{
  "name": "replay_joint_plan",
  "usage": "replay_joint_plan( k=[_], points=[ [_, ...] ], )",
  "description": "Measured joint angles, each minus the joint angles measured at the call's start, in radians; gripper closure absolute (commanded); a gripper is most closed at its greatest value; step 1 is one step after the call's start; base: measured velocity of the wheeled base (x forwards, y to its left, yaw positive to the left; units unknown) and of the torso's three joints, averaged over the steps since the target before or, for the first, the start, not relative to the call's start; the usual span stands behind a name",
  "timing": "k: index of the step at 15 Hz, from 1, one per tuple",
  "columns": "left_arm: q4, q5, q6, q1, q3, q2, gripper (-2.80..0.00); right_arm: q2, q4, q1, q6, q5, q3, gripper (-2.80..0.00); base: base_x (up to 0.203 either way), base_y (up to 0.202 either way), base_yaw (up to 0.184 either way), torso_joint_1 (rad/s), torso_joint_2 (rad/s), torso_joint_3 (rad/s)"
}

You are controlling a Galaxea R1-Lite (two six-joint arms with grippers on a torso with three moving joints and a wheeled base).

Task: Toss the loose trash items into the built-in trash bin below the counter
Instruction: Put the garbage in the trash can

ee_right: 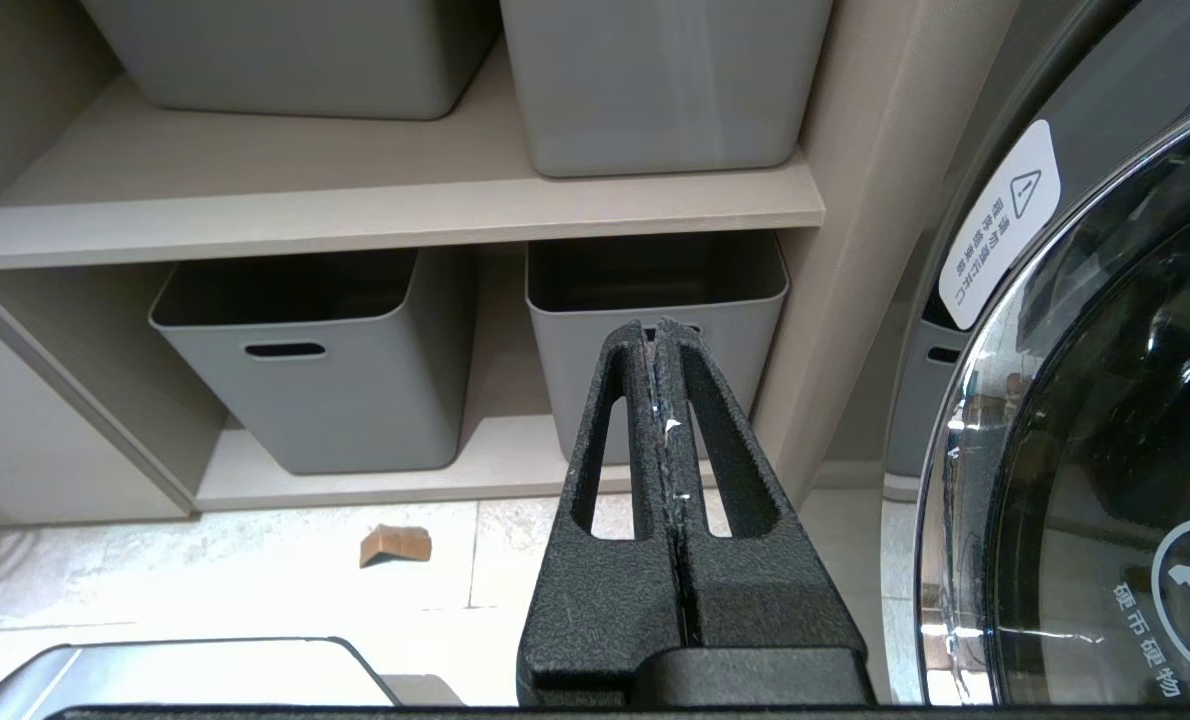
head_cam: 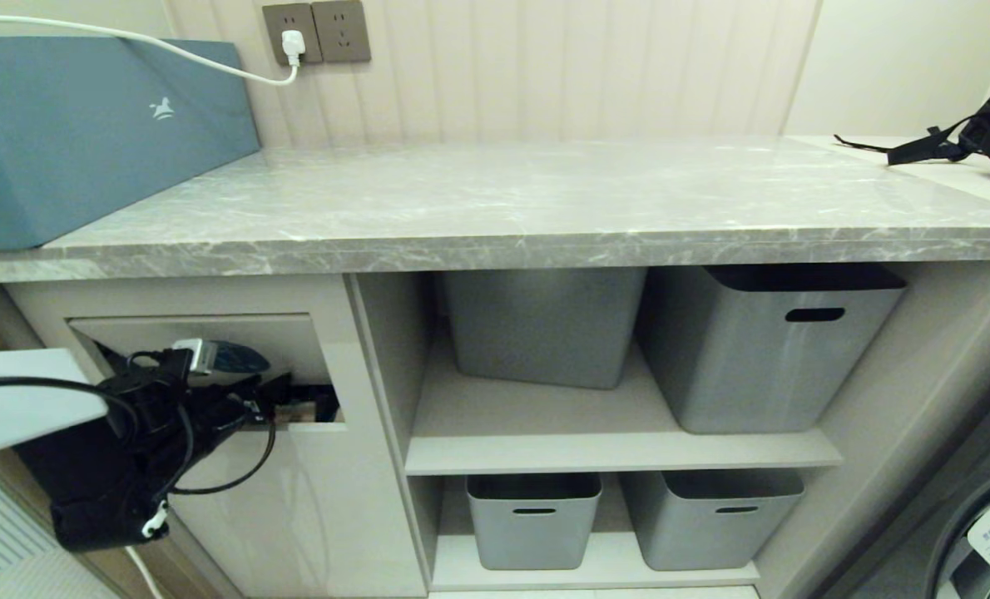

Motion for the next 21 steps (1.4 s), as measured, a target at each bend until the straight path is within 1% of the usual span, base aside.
replay_joint_plan(
  k=[5, 7, 11, 16, 17, 19, 21],
  points=[
    [0.0, 0.007, 0.0, -0.01, 0.004, -0.005, -2.8, 0.0, 0.0, 0.0, 0.0, 0.0, 0.0, 0.0, 0.0, 0.0, 0.0, 0.0, 0.0, 0.0],
    [-0.001, 0.025, -0.003, -0.01, 0.025, -0.016, -2.8, 0.0, 0.0, 0.0, 0.0, 0.0, 0.0, 0.0, 0.0, 0.0, 0.0, 0.0, 0.0, 0.0],
    [0.0, 0.038, -0.019, -0.02, 0.165, -0.11, -2.8, 0.0, 0.0, 0.0, 0.0, 0.0, 0.0, 0.0, 0.0, 0.0, 0.0, 0.0, 0.0, 0.0],
    [-0.001, 0.038, -0.044, -0.021, 0.392, -0.327, -2.8, 0.0, 0.0, 0.0, 0.0, 0.0, 0.0, 0.0, 0.0, 0.0, 0.0, 0.0, 0.0, 0.0],
    [0.001, 0.037, -0.048, -0.019, 0.443, -0.377, 0.0, 0.0, 0.0, 0.0, 0.0, 0.0, 0.0, 0.0, 0.0, 0.0, 0.0, 0.0, 0.0, 0.0],
    [0.004, 0.035, -0.055, -0.016, 0.554, -0.496, 0.0, 0.0, 0.0, 0.0, 0.0, 0.0, 0.0, 0.0, 0.0, 0.0, 0.0, 0.0, 0.0, 0.0],
    [0.02, 0.034, -0.068, -0.013, 0.634, -0.622, 0.0, 0.0, 0.0, 0.0, 0.0, 0.0, 0.0, 0.0, 0.0, 0.0, 0.0, 0.0, 0.0, 0.0]
  ],
)
